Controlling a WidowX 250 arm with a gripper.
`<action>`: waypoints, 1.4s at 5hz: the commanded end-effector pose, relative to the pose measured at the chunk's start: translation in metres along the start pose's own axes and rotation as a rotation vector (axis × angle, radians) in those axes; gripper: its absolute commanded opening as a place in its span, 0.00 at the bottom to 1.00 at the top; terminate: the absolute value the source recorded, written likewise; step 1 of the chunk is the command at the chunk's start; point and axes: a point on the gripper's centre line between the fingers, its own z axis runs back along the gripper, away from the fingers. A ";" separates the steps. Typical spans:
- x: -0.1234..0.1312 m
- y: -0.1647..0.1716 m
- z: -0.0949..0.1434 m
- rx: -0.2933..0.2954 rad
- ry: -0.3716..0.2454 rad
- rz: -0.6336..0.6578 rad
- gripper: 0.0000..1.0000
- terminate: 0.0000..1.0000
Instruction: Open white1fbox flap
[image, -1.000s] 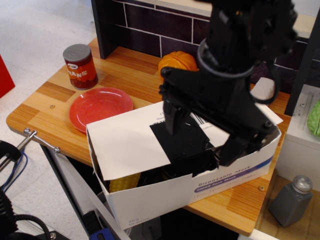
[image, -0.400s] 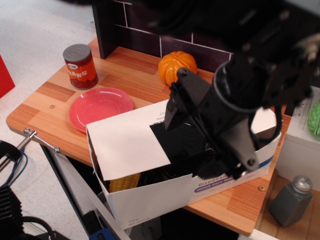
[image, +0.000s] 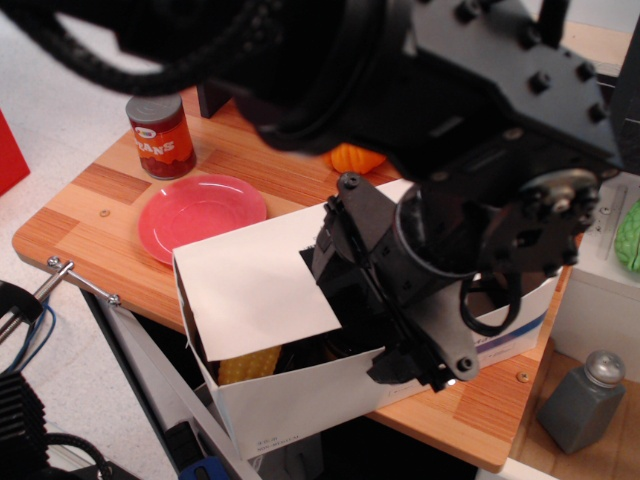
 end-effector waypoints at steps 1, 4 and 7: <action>0.007 0.020 0.005 0.053 -0.010 -0.064 1.00 0.00; 0.007 0.046 0.015 0.078 0.027 -0.137 1.00 0.00; 0.002 0.111 0.036 0.175 0.079 -0.341 1.00 0.00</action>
